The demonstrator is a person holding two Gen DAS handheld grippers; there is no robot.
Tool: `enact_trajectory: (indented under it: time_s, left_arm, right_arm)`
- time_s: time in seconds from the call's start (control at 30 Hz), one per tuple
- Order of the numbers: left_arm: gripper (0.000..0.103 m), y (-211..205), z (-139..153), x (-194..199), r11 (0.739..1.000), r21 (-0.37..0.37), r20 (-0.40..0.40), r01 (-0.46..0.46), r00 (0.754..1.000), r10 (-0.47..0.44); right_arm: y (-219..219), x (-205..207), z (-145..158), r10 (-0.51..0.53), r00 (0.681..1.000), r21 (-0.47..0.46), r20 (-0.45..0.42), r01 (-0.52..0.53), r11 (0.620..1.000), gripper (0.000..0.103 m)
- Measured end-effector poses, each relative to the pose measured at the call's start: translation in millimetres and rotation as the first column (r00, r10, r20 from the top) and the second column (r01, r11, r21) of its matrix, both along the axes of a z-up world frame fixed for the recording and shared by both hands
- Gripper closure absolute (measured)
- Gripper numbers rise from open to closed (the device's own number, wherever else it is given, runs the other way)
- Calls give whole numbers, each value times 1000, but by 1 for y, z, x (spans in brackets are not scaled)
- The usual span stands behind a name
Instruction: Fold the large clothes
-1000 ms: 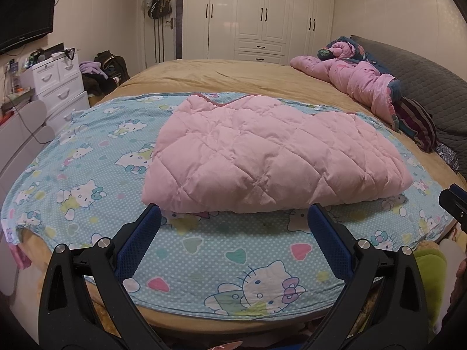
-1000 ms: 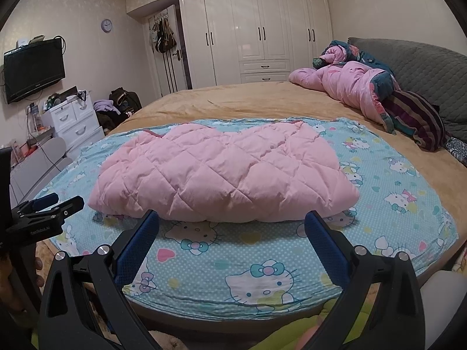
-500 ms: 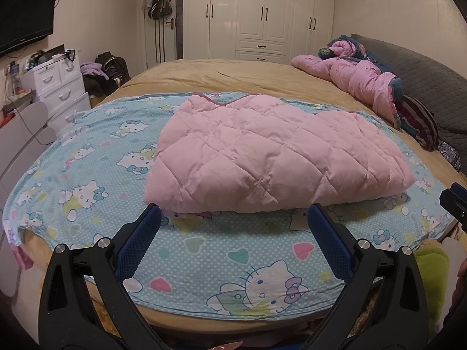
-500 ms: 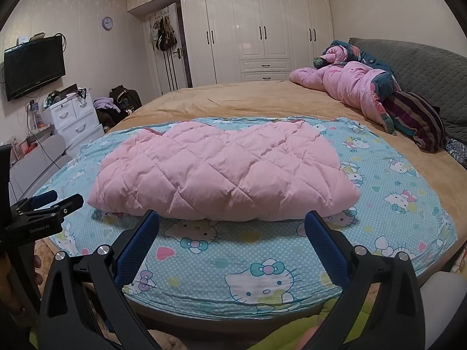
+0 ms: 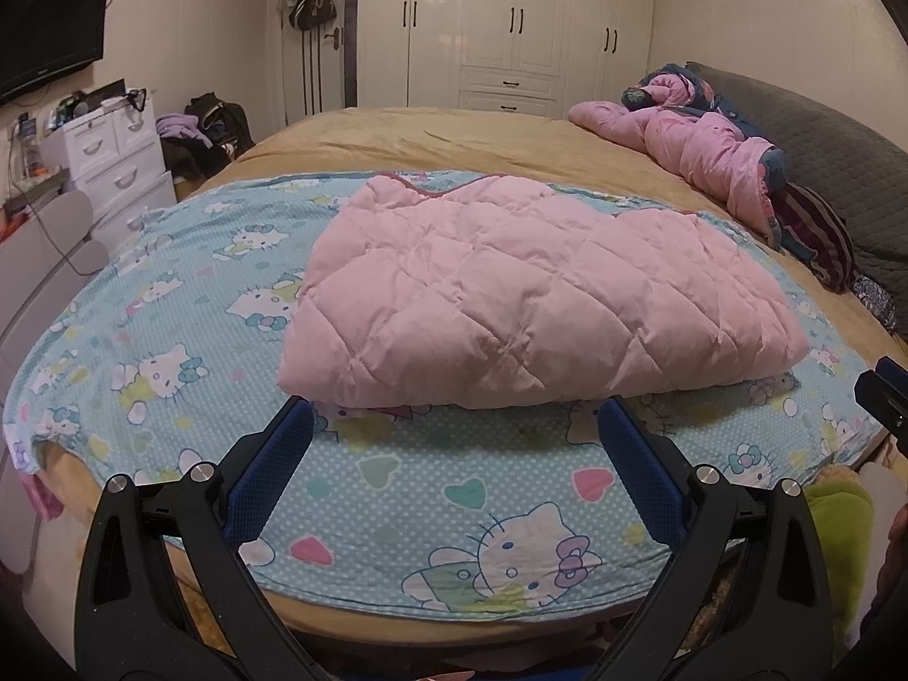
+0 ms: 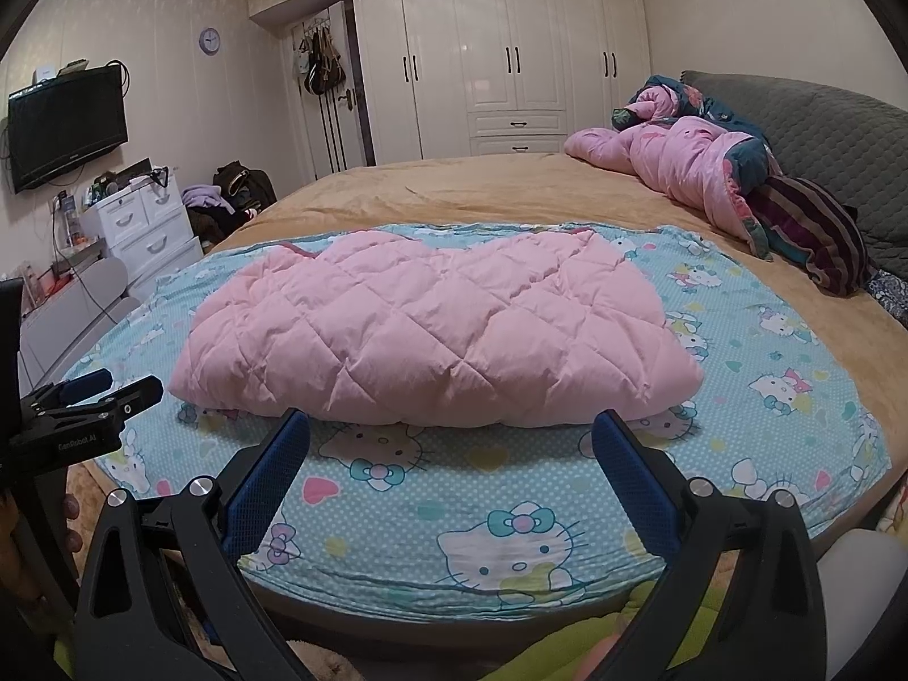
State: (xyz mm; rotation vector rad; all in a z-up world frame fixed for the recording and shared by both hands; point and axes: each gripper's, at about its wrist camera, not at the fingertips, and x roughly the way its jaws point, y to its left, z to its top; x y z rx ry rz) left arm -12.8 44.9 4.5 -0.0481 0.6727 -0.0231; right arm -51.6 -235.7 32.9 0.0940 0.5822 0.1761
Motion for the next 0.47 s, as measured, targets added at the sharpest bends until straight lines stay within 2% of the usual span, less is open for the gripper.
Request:
enact_trajectory:
  time_s: [0.23, 0.3, 0.37, 0.43, 0.47]
  left_arm:
    - [9, 7, -3, 3, 1000, 4, -28, 3, 1000, -3]
    - [9, 15, -2, 7, 1000, -4, -24, -29, 999, 29]
    - [9, 40, -4, 19, 996, -10, -43, -88, 995, 88]
    - [9, 78, -6, 38, 983, 5, -59, -186, 981, 186]
    - [9, 95, -8, 45, 974, 13, -62, -226, 972, 226]
  right_arm:
    - [-16, 2, -3, -42, 999, 12, -2, 42, 999, 4]
    - [-31, 1, -5, -84, 996, 23, 0, 84, 996, 4]
    - [-67, 1, -12, -169, 985, 68, -29, 171, 983, 4]
    - [-124, -2, -28, -318, 945, 109, -72, 325, 940, 4]
    - [-158, -5, -39, -416, 904, 103, -103, 425, 899, 4]
